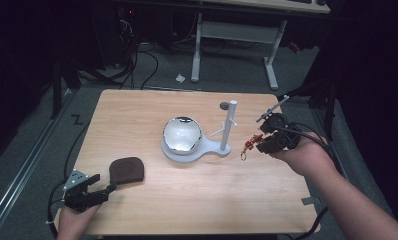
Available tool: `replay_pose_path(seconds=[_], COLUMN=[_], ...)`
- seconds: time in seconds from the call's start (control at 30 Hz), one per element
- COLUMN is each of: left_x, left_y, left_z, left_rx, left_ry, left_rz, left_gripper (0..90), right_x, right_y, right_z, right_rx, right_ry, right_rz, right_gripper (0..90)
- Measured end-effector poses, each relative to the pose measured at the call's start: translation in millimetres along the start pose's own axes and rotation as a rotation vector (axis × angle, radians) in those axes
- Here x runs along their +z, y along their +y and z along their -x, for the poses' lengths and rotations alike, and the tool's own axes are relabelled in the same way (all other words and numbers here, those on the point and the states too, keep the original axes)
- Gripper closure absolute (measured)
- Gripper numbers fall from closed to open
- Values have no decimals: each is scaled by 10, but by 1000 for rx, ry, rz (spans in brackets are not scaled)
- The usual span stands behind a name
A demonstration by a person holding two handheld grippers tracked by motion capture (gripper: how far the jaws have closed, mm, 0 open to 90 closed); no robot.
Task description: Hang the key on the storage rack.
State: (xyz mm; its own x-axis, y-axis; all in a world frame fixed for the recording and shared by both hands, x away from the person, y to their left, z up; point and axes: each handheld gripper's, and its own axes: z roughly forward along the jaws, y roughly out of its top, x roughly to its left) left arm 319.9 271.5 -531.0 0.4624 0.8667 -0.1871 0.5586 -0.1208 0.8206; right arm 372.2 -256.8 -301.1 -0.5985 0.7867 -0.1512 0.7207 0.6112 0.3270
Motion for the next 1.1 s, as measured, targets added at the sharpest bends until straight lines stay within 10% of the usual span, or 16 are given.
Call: replay_pose_path(seconds=[0.6,1.1], left_x=[-7,-19], left_y=[-1,-7], left_z=[-13,-22], left_rx=[-4,-5], left_ry=[-5,-6], left_rz=[5,7], left_gripper=[244,245], right_x=[-108,-203], right_y=[301,530], right_z=[42,37], right_rx=[24,3], right_ry=[61,17], right_rz=[-17,2], right_gripper=[667,667])
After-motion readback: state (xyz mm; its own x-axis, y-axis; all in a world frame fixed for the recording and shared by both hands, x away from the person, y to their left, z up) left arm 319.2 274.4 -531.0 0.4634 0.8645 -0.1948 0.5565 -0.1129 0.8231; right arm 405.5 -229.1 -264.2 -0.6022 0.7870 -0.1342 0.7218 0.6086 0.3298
